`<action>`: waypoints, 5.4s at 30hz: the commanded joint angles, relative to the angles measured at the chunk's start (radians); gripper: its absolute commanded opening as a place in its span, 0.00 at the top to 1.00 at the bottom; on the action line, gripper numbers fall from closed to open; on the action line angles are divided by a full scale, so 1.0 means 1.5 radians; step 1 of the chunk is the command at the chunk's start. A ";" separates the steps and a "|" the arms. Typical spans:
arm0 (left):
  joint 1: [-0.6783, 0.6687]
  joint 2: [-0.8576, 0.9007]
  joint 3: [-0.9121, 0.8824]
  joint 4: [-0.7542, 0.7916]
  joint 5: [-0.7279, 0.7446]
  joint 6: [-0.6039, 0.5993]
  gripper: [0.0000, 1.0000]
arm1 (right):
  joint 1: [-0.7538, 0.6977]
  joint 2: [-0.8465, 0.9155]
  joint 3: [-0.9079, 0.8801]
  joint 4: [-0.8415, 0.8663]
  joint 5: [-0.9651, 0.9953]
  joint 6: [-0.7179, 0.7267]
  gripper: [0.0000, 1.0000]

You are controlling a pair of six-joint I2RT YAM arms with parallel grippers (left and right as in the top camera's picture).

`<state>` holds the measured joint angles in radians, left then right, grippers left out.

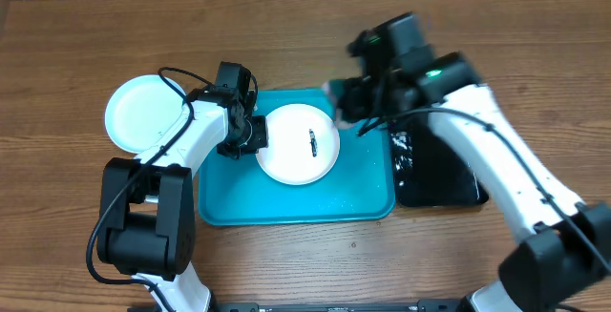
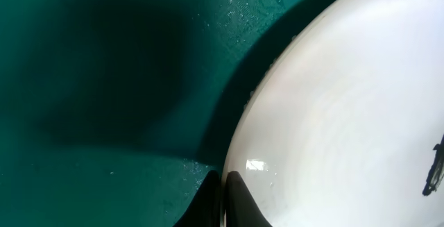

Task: Clean dirty plates on tray and stack at the side
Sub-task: 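Carry the sponge with the right gripper onto the marked white plate, then scrub the black mark on the plate with the right-held sponge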

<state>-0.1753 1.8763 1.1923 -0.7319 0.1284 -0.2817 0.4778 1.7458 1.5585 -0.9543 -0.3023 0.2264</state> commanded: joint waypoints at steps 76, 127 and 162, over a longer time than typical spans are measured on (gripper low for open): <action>-0.003 0.013 -0.004 -0.011 0.020 -0.007 0.96 | 0.154 0.319 0.008 0.088 0.072 0.112 0.96; -0.003 0.013 -0.004 -0.005 0.020 -0.002 0.96 | -0.136 0.085 -0.222 0.287 -0.431 0.024 0.96; -0.003 0.013 -0.004 -0.005 0.019 -0.002 0.96 | 0.067 0.147 -0.350 0.756 -0.264 0.299 0.96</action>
<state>-0.1753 1.8763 1.1904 -0.7395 0.1474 -0.2852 0.5632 1.9656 1.0367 0.1585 -0.7151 0.6376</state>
